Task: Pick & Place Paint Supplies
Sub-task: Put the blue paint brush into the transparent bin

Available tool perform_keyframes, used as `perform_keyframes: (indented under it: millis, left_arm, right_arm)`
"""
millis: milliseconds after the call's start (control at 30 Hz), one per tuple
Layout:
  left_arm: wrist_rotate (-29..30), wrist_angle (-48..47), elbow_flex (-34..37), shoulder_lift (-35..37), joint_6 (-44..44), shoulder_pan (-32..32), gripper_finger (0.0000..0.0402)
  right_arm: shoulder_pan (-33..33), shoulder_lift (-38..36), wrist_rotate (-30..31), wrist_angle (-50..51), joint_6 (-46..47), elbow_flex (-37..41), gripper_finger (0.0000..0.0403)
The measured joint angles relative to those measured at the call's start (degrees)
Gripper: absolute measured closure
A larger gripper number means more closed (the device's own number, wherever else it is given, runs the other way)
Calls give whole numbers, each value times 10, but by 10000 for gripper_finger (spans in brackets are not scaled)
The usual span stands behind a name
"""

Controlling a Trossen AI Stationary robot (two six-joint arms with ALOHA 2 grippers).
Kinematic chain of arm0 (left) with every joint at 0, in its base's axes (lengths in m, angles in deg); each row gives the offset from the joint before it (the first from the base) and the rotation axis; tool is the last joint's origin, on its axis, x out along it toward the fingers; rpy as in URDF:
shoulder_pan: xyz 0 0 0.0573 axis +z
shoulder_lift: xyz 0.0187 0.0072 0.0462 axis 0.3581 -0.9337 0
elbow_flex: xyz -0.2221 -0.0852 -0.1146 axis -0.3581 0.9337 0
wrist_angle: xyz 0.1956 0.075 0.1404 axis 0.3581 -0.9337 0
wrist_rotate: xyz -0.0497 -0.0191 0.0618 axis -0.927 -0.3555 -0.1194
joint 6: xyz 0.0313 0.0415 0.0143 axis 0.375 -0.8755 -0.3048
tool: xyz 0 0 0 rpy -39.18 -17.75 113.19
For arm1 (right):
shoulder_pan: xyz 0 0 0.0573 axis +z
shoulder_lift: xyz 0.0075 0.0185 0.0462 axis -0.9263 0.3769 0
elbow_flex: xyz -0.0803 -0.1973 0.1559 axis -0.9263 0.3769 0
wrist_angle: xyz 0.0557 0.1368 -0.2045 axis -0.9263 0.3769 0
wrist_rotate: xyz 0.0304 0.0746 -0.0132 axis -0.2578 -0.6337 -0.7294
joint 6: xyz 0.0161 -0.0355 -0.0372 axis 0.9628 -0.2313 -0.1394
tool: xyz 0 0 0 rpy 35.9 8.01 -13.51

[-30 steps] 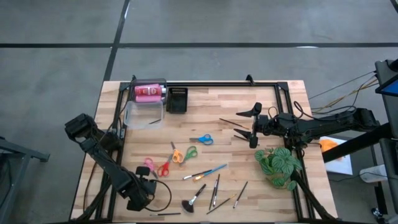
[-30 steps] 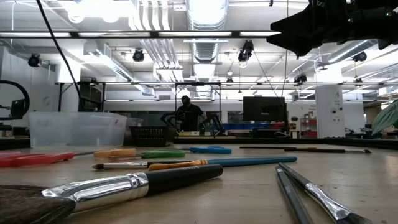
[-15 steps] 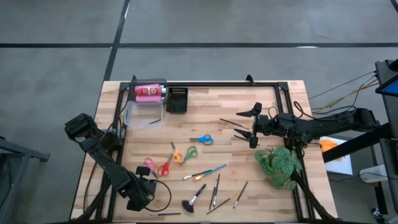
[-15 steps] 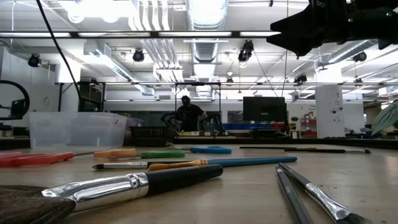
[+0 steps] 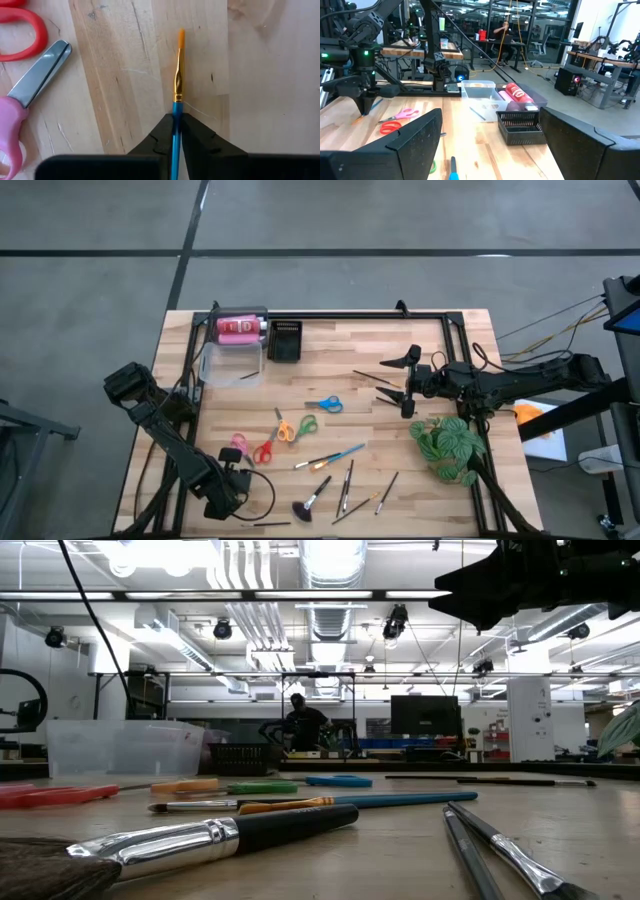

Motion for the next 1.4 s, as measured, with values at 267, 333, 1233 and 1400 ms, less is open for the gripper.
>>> perform_keyframes:
  millis: [267,333,1233,1400]
  left_arm:
    - [6,-1,0,0,0,0,397]
    - [9,0,0,0,0,0,398]
    - [23,-13,-24,23,2,27,401]
    - [23,-24,-43,23,2,42,401]
  right_arm:
    - [0,0,0,0,0,0,72]
    - [0,0,0,0,0,0,72]
    - [0,0,0,0,0,0,72]
    - [0,0,0,0,0,0,72]
